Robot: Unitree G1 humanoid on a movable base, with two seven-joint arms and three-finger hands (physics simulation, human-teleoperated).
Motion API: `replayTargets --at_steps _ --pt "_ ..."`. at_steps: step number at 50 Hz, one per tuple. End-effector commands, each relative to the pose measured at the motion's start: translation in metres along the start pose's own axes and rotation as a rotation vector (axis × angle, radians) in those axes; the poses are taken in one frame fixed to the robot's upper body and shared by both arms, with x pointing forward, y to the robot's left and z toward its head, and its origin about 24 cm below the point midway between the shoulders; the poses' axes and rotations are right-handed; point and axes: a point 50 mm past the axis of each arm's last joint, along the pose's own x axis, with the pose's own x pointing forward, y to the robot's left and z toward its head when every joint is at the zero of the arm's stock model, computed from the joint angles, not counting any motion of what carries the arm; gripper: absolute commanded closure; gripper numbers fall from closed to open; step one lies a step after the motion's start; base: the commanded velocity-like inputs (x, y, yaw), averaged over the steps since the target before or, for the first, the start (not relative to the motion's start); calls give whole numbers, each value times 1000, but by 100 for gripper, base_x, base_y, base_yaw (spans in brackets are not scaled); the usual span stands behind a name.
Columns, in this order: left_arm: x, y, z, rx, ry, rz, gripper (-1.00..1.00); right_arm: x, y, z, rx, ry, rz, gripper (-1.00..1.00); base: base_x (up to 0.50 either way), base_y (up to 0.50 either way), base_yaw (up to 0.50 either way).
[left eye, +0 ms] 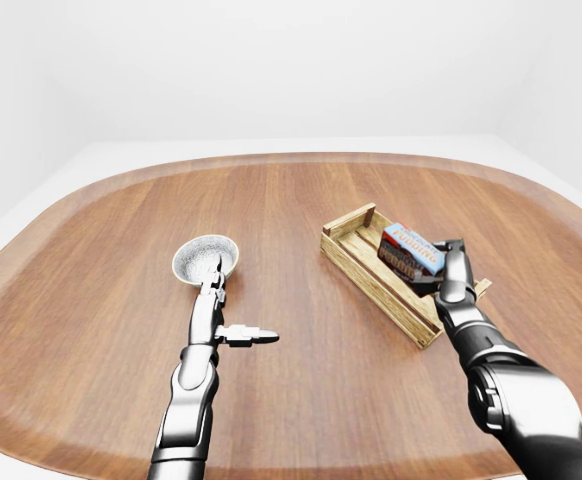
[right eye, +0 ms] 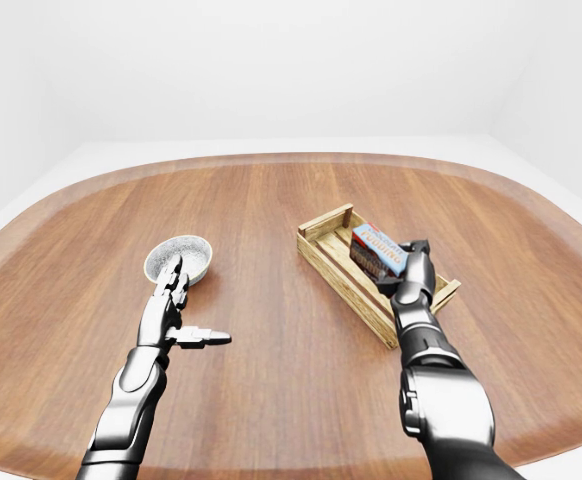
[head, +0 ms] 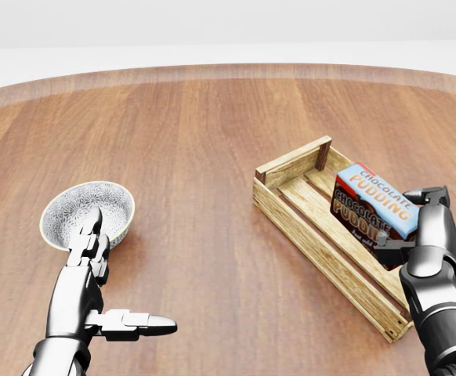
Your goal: Pick up the chocolate pudding and put it in the tray.
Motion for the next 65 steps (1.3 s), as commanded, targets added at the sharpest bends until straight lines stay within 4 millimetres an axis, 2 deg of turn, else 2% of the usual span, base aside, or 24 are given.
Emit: replayTargets --at_steps 1,11,14,18,48,65 --pt "0 0 0 -3 2 -4 -100 -2 -2 -12 2 33 -29 100 0 0 0" --pt "0 0 -1 -2 3 -4 -100 -2 -2 -14 -3 39 -29 100 0 0 0" --pt "0 0 -1 -3 3 -4 -100 -6 0 -24 -20 62 -32 100 0 0 0" --pt "0 0 0 -3 3 -3 -100 -3 -3 -19 -13 48 -32 100 0 0 0" --pt "0 0 -1 -3 4 -3 -100 -9 -1 -40 -39 97 -31 100 0 0 0" --pt "0 0 -1 -3 4 -3 -100 -11 0 -45 -43 109 -28 100 0 0 0"
